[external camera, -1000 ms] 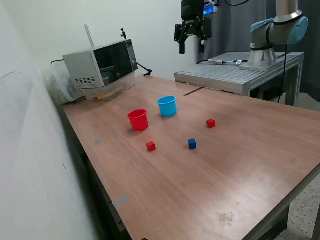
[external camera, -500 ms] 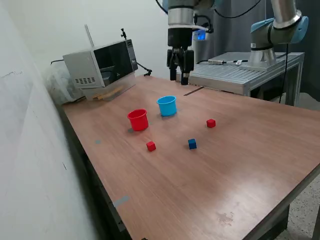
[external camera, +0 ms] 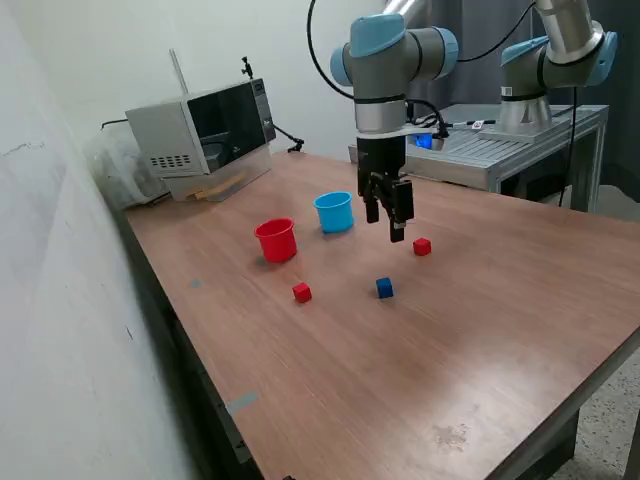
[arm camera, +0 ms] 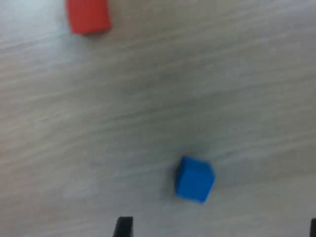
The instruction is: Place red objects in the red bin, and blue objects in the blue bin.
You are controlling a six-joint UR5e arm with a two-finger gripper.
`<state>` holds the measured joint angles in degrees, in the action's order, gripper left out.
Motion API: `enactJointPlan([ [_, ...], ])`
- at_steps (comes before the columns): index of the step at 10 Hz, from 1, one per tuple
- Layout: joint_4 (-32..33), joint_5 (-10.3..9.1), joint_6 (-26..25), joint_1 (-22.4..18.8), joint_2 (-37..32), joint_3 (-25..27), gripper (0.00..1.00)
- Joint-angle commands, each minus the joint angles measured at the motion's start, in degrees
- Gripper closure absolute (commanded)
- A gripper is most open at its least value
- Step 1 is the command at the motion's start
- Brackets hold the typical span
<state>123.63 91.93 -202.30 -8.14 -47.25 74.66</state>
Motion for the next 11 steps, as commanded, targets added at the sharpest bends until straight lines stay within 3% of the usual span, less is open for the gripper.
enactJointPlan([
  [1, 0.91, -0.08, -0.55, -1.79, 1.27, 0.05, 0.00],
  [11, 3.29, 0.01, -1.69, -0.74, 7.87, -3.90, 0.00],
])
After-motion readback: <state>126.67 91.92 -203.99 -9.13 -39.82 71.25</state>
